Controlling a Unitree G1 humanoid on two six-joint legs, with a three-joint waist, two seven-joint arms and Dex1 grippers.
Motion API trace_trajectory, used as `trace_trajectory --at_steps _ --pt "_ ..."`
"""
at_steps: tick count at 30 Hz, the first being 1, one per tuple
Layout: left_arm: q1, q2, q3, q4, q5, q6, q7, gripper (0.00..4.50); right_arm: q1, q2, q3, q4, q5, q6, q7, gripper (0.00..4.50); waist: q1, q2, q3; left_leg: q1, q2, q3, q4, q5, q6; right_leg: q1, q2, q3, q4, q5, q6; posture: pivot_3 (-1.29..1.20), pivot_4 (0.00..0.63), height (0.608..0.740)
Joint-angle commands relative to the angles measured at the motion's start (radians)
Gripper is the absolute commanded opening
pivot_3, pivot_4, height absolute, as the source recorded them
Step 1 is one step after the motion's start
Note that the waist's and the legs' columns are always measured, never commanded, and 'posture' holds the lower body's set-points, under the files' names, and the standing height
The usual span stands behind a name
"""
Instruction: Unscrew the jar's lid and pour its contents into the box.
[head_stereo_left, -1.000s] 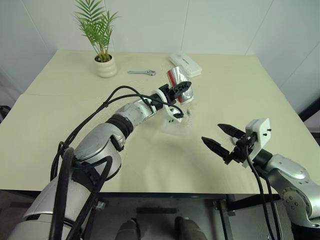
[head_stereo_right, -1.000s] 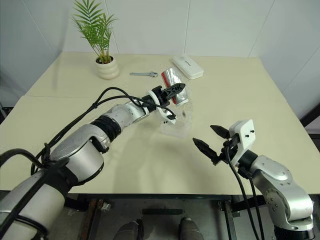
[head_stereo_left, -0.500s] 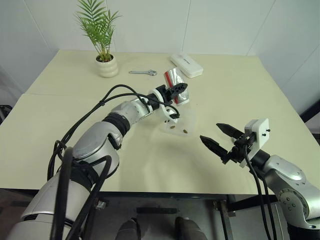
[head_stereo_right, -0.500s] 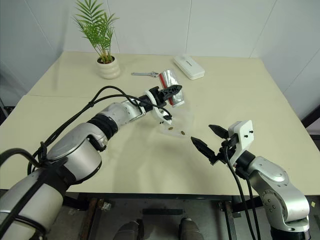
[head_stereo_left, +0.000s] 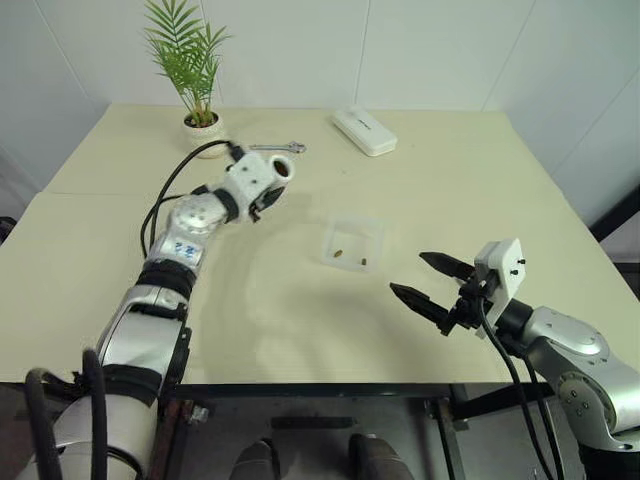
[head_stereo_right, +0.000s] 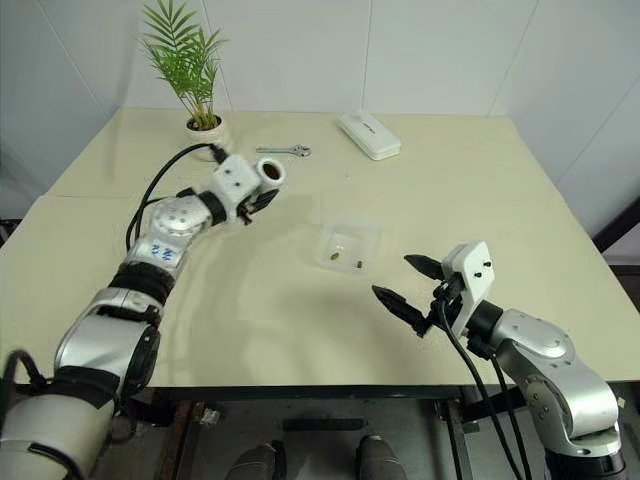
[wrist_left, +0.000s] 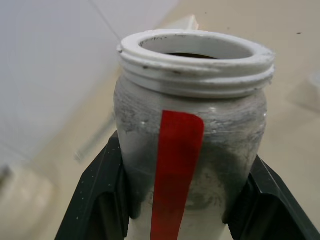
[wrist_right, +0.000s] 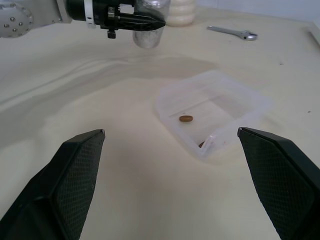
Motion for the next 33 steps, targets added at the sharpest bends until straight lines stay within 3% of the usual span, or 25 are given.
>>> trace_trajectory --at_steps 1,7,10,15,16,22,33 --pt "0.044 0.053 0.17 -0.133 -0.169 0.228 -0.003 1.92 -0.023 -0.022 0.037 0.001 -0.026 -0.046 0.057 4.48 -0.002 0.0 0.0 0.0 0.0 0.0 0.002 0.0 0.0 0.001 0.0 0.0 0.0 0.001 0.001 0.0 0.15 0.74" --pt "0.212 0.083 0.359 -0.271 -0.297 0.395 0.099 1.92 -0.049 -0.034 0.072 0.03 -0.057 -0.072 0.102 4.48 -0.016 0.0 0.0 0.001 0.0 0.0 0.009 -0.001 0.002 0.003 0.0 0.0 0.004 0.001 0.002 0.0 0.15 0.74" --pt "0.277 0.106 0.345 -0.314 -0.248 0.362 0.138 1.92 -0.059 -0.038 0.079 0.044 -0.069 -0.08 0.121 4.48 -0.014 0.0 0.0 0.001 0.0 -0.001 0.011 -0.001 0.002 0.003 0.0 0.0 0.007 0.001 0.001 0.0 0.15 0.74" --pt "0.406 0.109 0.401 -0.358 -0.294 0.275 0.111 1.92 -0.102 -0.037 0.087 0.092 -0.07 -0.091 0.159 4.48 -0.013 -0.002 -0.001 0.001 0.0 -0.001 0.012 0.0 0.002 0.003 0.0 0.0 0.007 0.003 0.0 0.0 0.15 0.74" --pt "0.422 0.109 0.406 -0.36 -0.295 0.254 0.108 2.67 -0.11 -0.035 0.087 0.101 -0.071 -0.092 0.162 4.5 -0.012 -0.002 -0.001 0.001 0.0 -0.001 0.011 0.0 0.002 0.003 0.0 0.0 0.007 0.003 0.0 0.0 0.15 0.74" --pt "0.472 0.101 0.405 -0.377 -0.299 0.219 0.106 4.43 -0.131 -0.034 0.095 0.121 -0.071 -0.098 0.175 4.5 -0.012 -0.002 -0.001 0.001 0.0 -0.001 0.011 0.0 0.002 0.003 0.0 0.0 0.005 0.003 -0.001 0.0 0.15 0.74" --pt "0.617 0.111 0.433 -0.563 -0.37 0.293 0.069 4.49 -0.139 -0.054 0.084 0.118 -0.049 -0.081 0.197 4.5 -0.016 -0.002 -0.001 0.001 0.001 -0.001 0.009 0.0 0.002 0.003 0.0 0.0 0.004 0.003 -0.001 0.0 0.15 0.74"
